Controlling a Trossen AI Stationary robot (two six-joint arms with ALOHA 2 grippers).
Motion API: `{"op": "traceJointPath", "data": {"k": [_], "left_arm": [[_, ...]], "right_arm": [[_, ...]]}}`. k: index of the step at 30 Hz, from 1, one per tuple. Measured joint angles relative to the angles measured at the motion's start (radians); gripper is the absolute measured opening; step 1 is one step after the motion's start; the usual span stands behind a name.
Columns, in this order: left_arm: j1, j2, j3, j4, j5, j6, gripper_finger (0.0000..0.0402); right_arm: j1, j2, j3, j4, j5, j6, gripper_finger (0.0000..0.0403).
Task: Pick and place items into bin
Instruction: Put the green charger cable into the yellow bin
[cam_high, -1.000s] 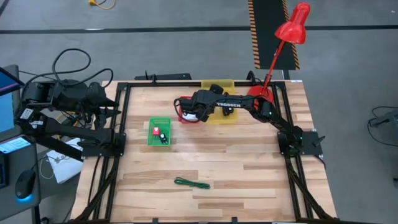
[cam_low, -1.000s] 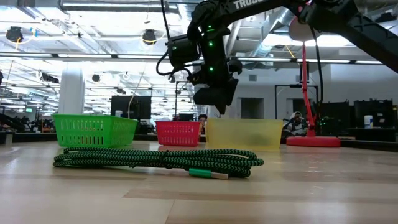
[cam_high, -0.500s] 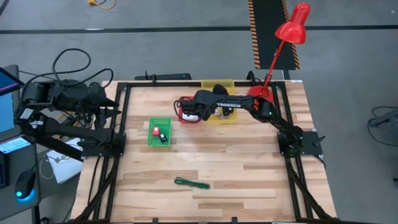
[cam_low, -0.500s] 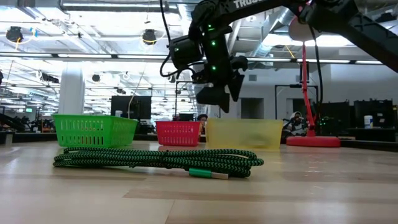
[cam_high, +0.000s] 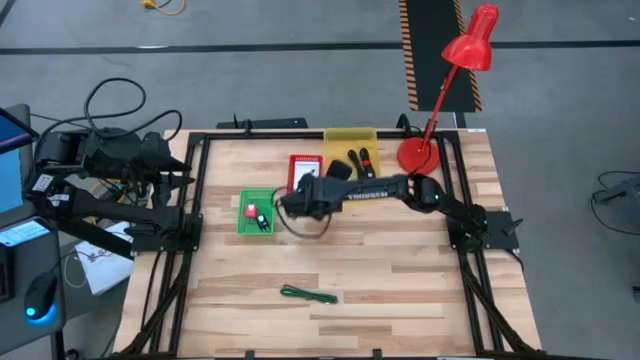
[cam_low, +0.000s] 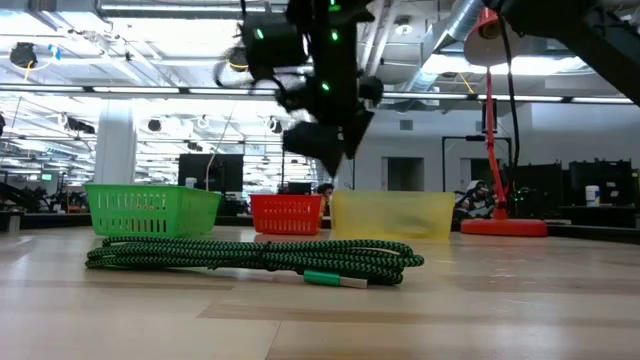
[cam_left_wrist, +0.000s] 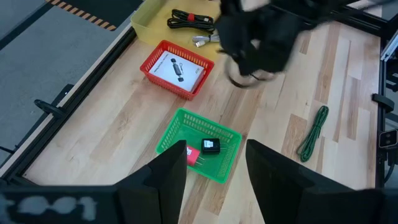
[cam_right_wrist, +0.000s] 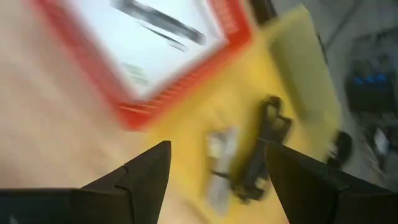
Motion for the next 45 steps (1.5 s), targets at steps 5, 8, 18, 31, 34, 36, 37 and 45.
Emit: {"op": "traceJointPath", "data": {"k": [5,8,18,31,34,36,37,45], "left_arm": [[0.000,0.000,0.000,0.000,0.000,0.000,0.0154],[0.000,0.000,0.000,0.000,0.000,0.000,0.0154],[0.000,0.000,0.000,0.000,0.000,0.000,0.0154],[0.000,0.000,0.000,0.000,0.000,0.000,0.0154],[0.000,0.000,0.000,0.000,0.000,0.000,0.0154],[0.000,0.000,0.000,0.000,0.000,0.000,0.0154],[0.000,0.000,0.000,0.000,0.000,0.000,0.0154],[0.000,0.000,0.000,0.000,0.000,0.000,0.0154]], "right_arm": [[0.113,0.000,0.000,0.168,-0.039,0.000,0.0256],[0.183,0.000,0.000,0.282,-0.110,-0.003,0.0256],[0.394,0.053,-0.003,0.557,-0.272,-0.128,0.0256],[0.444,0.080,0.000,0.593,-0.366,0.058,0.0256],[0.451,0.080,0.000,0.605,-0.400,0.087,0.0256],[0.455,0.080,0.000,0.596,-0.416,0.103,0.0256],[0.458,0.080,0.000,0.593,-0.417,0.103,0.0256],[0.475,0.080,0.000,0.464,-0.416,0.077,0.0256]]}}
